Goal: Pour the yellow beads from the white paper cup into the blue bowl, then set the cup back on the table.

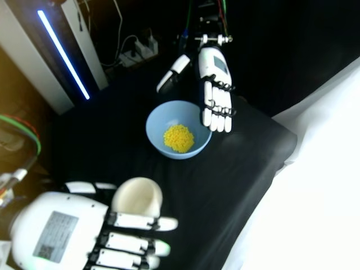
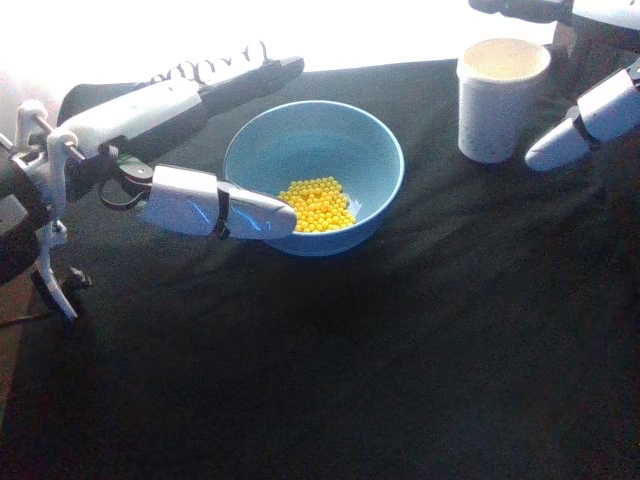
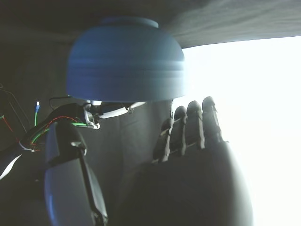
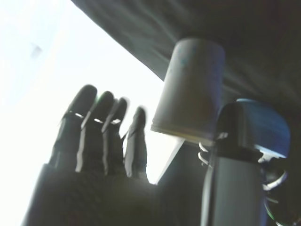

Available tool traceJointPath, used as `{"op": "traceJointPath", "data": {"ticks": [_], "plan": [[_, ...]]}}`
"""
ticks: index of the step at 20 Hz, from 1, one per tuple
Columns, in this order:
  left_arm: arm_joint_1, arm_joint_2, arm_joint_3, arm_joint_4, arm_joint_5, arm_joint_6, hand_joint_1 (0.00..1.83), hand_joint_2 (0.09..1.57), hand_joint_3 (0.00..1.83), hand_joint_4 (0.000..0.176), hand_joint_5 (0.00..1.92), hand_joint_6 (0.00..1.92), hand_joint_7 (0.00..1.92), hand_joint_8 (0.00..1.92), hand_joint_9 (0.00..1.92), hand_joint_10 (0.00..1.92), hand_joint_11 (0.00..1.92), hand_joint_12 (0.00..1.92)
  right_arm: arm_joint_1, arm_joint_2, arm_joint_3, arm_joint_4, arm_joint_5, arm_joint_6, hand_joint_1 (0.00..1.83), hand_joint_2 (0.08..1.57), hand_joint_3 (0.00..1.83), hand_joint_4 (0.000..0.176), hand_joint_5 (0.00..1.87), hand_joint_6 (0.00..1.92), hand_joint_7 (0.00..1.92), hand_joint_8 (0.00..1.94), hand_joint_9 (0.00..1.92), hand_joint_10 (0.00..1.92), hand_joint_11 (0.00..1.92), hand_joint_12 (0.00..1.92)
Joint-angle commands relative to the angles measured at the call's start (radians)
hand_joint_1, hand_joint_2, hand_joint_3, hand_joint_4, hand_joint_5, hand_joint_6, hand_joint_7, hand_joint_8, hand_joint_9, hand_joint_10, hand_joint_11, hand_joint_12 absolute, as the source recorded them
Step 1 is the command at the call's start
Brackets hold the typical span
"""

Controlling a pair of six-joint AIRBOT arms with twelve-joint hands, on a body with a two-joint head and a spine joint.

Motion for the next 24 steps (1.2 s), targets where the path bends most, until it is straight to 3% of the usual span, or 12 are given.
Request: {"op": "traceJointPath", "data": {"ticks": [1,7,11,12,16,18,19,20,21,22,23,24], "plan": [[-0.007,-0.007,0.003,-0.022,-0.124,-0.01,0.63,0.83,0.0,0.055,0.0,0.0,0.08,0.0,0.04,0.0,0.0,0.0,0.013,-0.002,0.003,0.028,0.084,0.002,0.89,0.63,0.0,0.176,0.0,0.0,0.0,0.0,0.0,0.0,0.0,0.0],[-0.008,-0.006,0.004,-0.022,-0.125,-0.01,0.62,0.84,0.0,0.053,0.0,0.0,0.1,0.0,0.05,0.0,0.0,0.0,0.013,0.003,0.0,0.027,0.084,0.002,0.87,0.6,0.0,0.176,0.0,0.0,0.0,0.0,0.0,0.0,0.0,0.0],[-0.01,-0.006,0.01,-0.024,-0.122,-0.01,0.64,0.85,0.0,0.078,0.0,0.0,0.06,0.0,0.03,0.0,0.0,0.0,0.014,0.019,-0.015,0.029,0.087,0.002,0.86,0.6,0.0,0.176,0.0,0.0,0.0,0.0,0.0,0.0,0.0,0.0],[-0.011,-0.006,0.012,-0.026,-0.121,-0.01,0.62,0.86,0.01,0.047,0.0,0.0,0.08,0.01,0.04,0.01,0.0,0.0,0.014,0.028,-0.023,0.038,0.106,0.002,0.86,0.59,0.0,0.176,0.0,0.0,0.0,0.0,0.0,0.0,0.0,0.0],[-0.017,0.002,0.017,-0.035,-0.122,-0.011,0.64,0.86,0.0,0.041,0.0,0.0,0.09,0.01,0.03,0.0,0.0,0.0,0.014,0.068,-0.054,0.099,0.176,0.002,0.79,0.58,0.0,0.176,0.0,0.0,0.0,0.0,0.0,0.0,0.0,0.0],[-0.018,0.024,0.015,-0.059,-0.139,-0.01,0.68,0.84,0.0,0.046,0.0,0.0,0.09,0.01,0.0,0.0,0.0,0.0,0.013,0.115,-0.103,0.168,0.238,-0.042,0.77,0.62,0.01,0.176,0.0,0.0,0.0,0.0,0.0,0.0,0.0,0.0],[-0.018,0.037,0.011,-0.069,-0.147,-0.01,0.71,0.82,0.0,0.066,0.0,0.0,0.08,0.0,0.0,0.0,0.0,0.0,0.013,0.141,-0.131,0.203,0.262,-0.075,0.76,0.57,0.0,0.176,0.0,0.0,0.0,0.0,0.0,0.0,0.03,0.02],[-0.018,0.054,0.006,-0.078,-0.155,-0.01,0.71,0.82,0.0,0.066,0.0,0.0,0.08,0.0,0.0,0.0,0.0,0.0,0.006,0.168,-0.158,0.239,0.302,-0.099,0.76,0.57,0.0,0.176,0.0,0.0,0.0,0.0,0.0,0.0,0.03,0.02],[-0.017,0.063,0.003,-0.086,-0.162,-0.01,0.73,0.79,0.0,0.084,0.0,0.0,0.14,0.01,0.06,0.01,0.0,0.0,-0.013,0.182,-0.17,0.268,0.341,-0.1,0.79,0.56,0.0,0.162,0.0,0.0,0.07,0.0,0.07,0.01,0.09,0.06],[-0.016,0.072,0.0,-0.094,-0.167,-0.009,0.75,0.78,0.0,0.087,0.0,0.0,0.15,0.01,0.08,0.01,0.0,0.0,-0.051,0.204,-0.188,0.324,0.405,-0.1,0.88,0.58,0.0,0.155,0.01,0.0,0.07,0.0,0.06,0.0,0.02,0.04],[-0.017,0.082,-0.005,-0.101,-0.171,-0.006,0.73,0.77,0.0,0.09,0.01,0.0,0.14,0.0,0.07,0.01,0.02,0.01,-0.089,0.225,-0.207,0.375,0.472,-0.1,0.93,0.61,0.01,0.097,0.07,0.01,0.1,0.0,0.09,0.01,0.0,0.04],[-0.017,0.093,-0.012,-0.107,-0.178,0.0,0.74,0.76,0.0,0.093,0.02,0.01,0.13,0.0,0.08,0.01,0.04,0.02,-0.12,0.235,-0.218,0.413,0.518,-0.1,0.99,0.65,0.01,0.071,0.12,0.0,0.13,0.0,0.12,0.0,0.0,0.05]]}}
